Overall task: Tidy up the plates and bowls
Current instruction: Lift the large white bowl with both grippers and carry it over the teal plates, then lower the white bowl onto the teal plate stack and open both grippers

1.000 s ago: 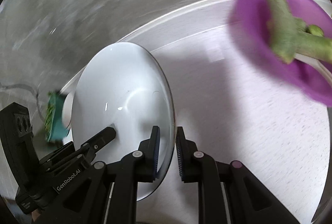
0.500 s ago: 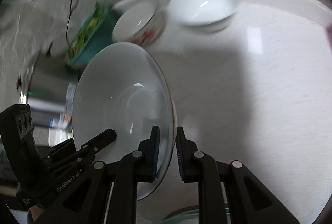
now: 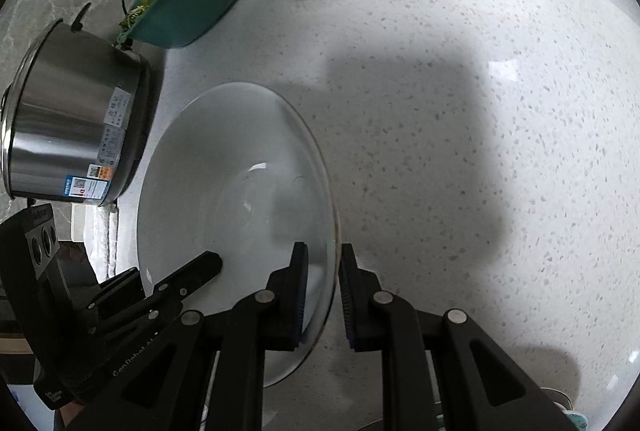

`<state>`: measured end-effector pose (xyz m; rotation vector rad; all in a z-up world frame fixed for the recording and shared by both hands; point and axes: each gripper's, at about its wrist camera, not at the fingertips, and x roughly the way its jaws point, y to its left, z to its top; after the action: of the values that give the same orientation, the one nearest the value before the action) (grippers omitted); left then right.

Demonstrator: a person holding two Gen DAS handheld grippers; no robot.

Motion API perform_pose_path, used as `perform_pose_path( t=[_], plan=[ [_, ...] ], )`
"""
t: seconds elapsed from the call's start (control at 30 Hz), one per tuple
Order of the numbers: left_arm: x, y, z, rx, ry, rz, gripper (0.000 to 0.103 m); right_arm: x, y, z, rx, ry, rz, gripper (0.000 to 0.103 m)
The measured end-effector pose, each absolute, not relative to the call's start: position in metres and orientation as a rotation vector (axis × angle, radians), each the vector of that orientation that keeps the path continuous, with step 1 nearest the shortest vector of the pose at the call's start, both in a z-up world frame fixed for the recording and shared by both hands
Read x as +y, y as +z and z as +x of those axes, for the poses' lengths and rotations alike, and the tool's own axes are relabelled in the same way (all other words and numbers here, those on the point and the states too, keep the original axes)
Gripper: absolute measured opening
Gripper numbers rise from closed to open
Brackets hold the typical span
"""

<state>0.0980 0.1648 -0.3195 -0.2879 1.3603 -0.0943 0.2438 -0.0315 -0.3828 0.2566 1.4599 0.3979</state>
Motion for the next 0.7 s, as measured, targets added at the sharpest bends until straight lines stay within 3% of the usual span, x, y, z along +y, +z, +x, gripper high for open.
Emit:
perform_pose_path(
  t=[0.37, 0.53, 0.6, 0.63, 0.7],
  plan=[
    [0.133, -0.323, 0.120, 1.355, -0.095, -0.245, 0.019, -0.041, -0.392, 0.238, 1.467, 0.378, 0.262, 0.017],
    [0.131, -0.324, 0.118, 1.347, -0.093, -0.263, 0.025, -0.041, -0.394, 0.240, 1.473, 0.384, 0.277, 0.020],
    [0.129, -0.324, 0.116, 1.344, -0.091, -0.253, 0.054, -0.041, -0.394, 0.240, 1.479, 0.384, 0.276, 0.027],
    [0.129, -0.322, 0.113, 1.337, -0.091, -0.255, 0.080, -0.040, -0.393, 0.239, 1.480, 0.387, 0.279, 0.034],
    [0.132, -0.313, 0.106, 1.313, -0.104, -0.262, 0.084, -0.041, -0.388, 0.239, 1.469, 0.385, 0.269, 0.056]
  ],
)
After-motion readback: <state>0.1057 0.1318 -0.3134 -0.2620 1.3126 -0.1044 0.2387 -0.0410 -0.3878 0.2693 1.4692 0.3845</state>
